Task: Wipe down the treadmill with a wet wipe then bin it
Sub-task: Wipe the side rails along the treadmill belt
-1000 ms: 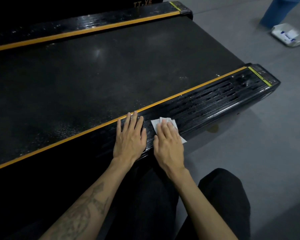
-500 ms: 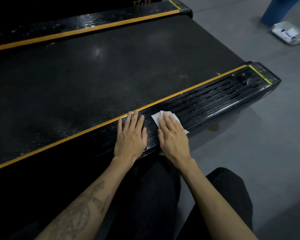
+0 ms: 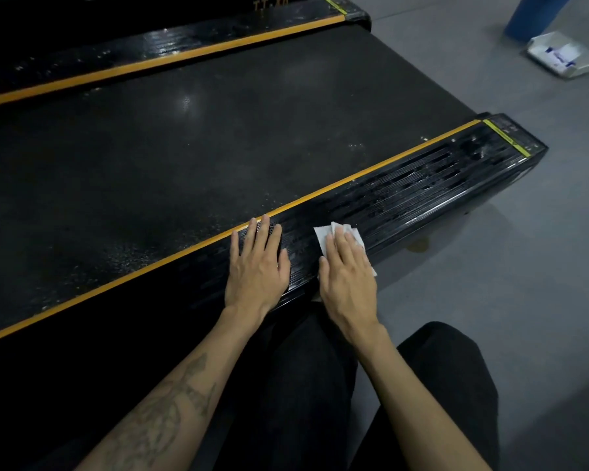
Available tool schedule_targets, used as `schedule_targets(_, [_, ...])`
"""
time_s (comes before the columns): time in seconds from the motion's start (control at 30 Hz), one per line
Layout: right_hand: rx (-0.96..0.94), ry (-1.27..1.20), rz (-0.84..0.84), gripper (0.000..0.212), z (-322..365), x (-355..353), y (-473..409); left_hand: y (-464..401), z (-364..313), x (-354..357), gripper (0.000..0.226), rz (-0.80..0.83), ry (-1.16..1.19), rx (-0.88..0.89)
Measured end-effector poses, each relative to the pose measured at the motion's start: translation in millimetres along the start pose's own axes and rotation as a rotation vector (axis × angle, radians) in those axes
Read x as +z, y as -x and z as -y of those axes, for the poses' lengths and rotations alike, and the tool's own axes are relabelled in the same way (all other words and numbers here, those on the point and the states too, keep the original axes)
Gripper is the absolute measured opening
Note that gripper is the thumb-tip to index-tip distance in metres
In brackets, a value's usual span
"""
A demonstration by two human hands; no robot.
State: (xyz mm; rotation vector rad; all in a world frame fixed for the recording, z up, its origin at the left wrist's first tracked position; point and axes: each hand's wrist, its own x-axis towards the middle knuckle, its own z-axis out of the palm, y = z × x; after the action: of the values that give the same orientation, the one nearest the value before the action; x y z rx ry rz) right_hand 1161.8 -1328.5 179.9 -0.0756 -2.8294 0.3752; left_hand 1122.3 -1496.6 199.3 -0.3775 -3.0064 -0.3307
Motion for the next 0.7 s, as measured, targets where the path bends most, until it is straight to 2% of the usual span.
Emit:
schedule_targets(0.17, [-0.085,-0.037,0.015,0.053,12.6,2.5,1.1,-0.4,0.0,0.0,0.064,-0.013,-0.009,0.0])
schedule_targets(0.27, [-0.044,-0.007,0.017,0.055,-3.8,-0.4,-12.5,0.0,-0.2,-0.1,0.063,-0.014,-0.008,0.004])
schedule_targets(0.47, [-0.07,-0.026,-0.083,0.046,-1.0,1.9,23.1,-1.4,1.0,3.6,0.059,-0.028,-0.012,0.111])
schedule_targets(0.6, [-0.14,-0.052,0.027,0.051,-3.2,-0.2,2.3,-3.0,-0.1,2.9,0.06,-0.012,-0.013,0.11])
schedule_targets(0.7, [-0.057,-0.036,-0.002,0.052,-15.5,-3.2,-3.8,-3.7,-1.3,1.2,0.055,-0.012,-0.002,0.098])
